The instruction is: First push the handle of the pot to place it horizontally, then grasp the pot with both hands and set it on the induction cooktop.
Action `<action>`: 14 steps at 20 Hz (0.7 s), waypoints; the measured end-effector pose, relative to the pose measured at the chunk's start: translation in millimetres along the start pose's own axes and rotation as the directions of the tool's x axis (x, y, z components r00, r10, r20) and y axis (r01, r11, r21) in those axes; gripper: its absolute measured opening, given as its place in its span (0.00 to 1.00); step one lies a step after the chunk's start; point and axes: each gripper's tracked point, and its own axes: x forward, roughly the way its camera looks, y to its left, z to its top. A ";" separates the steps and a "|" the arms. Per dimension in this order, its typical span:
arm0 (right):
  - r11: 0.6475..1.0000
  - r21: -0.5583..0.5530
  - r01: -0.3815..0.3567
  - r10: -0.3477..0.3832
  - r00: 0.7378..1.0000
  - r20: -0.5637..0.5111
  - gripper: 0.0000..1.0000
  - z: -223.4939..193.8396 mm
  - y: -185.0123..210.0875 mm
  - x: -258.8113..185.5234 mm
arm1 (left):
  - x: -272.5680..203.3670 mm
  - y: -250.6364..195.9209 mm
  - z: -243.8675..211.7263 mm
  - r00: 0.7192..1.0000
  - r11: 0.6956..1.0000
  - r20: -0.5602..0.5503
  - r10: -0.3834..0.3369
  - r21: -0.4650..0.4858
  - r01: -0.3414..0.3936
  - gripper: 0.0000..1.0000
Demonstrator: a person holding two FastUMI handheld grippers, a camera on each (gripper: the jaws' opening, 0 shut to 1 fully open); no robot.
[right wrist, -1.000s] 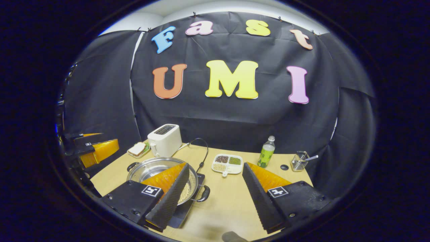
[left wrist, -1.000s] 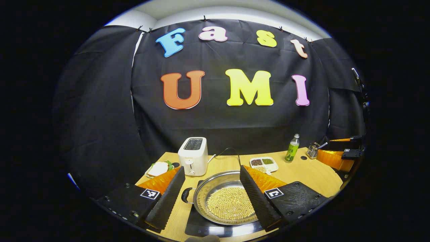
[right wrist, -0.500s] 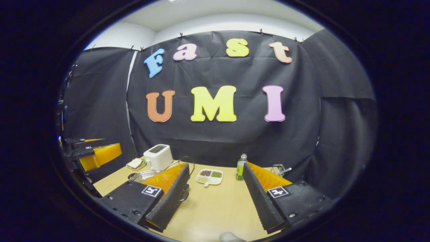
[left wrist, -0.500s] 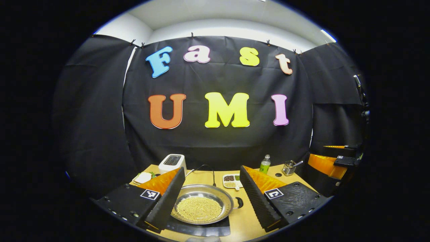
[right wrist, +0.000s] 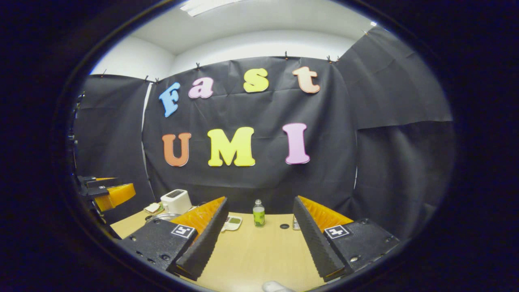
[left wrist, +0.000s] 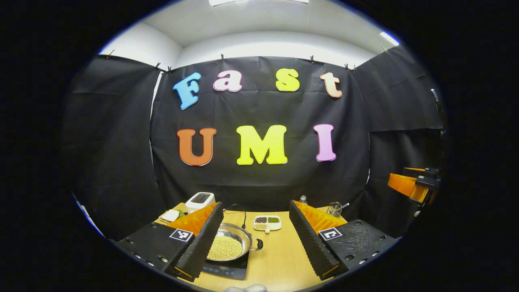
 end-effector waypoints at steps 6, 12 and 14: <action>1.000 0.012 -0.001 0.001 1.000 0.015 1.00 0.4 -37.8 -28.6 | -32.3 -29.2 16.3 0.999 1.000 0.029 0.020 0.015 -0.021 0.97; 1.000 0.007 0.004 -0.004 0.999 0.043 1.00 11.0 -54.1 -45.9 | -53.6 -41.0 35.2 0.998 1.000 0.066 0.021 0.009 -0.022 0.96; 1.000 0.004 0.006 -0.006 0.999 0.053 1.00 12.8 -53.6 -49.7 | -57.8 -40.6 40.4 0.997 1.000 0.078 0.021 0.015 -0.022 0.97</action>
